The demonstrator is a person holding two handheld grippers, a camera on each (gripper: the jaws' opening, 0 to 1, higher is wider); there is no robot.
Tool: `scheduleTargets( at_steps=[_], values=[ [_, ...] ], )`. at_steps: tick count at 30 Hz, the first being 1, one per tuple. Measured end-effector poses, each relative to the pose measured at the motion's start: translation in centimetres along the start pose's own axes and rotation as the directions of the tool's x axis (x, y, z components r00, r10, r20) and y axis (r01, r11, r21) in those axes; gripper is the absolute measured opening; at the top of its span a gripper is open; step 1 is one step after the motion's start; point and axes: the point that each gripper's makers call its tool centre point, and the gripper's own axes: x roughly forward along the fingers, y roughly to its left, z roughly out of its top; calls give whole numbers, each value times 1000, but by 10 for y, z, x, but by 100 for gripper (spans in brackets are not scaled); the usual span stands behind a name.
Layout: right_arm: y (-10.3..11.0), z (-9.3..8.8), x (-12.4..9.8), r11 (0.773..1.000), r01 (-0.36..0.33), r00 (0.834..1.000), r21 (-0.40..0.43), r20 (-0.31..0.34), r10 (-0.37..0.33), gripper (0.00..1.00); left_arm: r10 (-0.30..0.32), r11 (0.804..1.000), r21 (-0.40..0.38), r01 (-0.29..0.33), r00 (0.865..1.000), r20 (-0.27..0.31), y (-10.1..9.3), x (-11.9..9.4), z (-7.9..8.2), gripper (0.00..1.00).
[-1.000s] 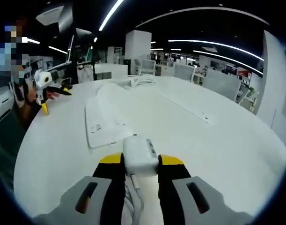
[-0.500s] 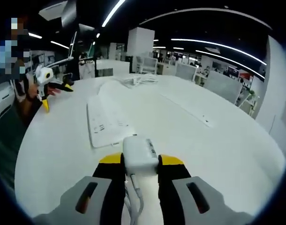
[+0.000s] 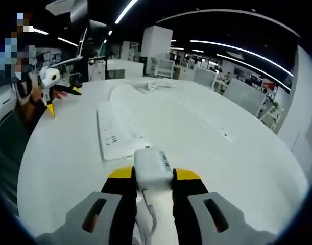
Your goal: Straighten the power strip on the desk, plug the charger into it
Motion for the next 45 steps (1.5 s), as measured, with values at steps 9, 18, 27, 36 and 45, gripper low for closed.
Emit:
scheduleTargets(
  at_steps=[9, 18, 27, 36, 45],
  values=[
    [4, 5, -3, 1000, 4, 1000, -31, -30, -5, 25, 0, 1000, -2, 0, 1000, 6, 1, -2, 0, 99],
    [8, 10, -3, 998, 0, 999, -63, -47, -3, 25, -3, 1000, 0, 3, 1000, 12, 0, -2, 1, 99],
    [16, 16, -3, 995, -19, 998, -101, -67, 12, 25, -5, 1000, 0, 5, 1000, 14, 0, -1, 1, 99],
    [24, 19, 0, 991, -41, 996, -130, -85, 30, 25, 1, 1000, 3, -1, 1000, 17, 2, -3, 3, 99],
    [28, 25, 0, 986, -58, 994, -156, -105, 42, 25, -1, 1000, 3, 1, 1000, 18, 1, -3, 2, 99]
  ],
)
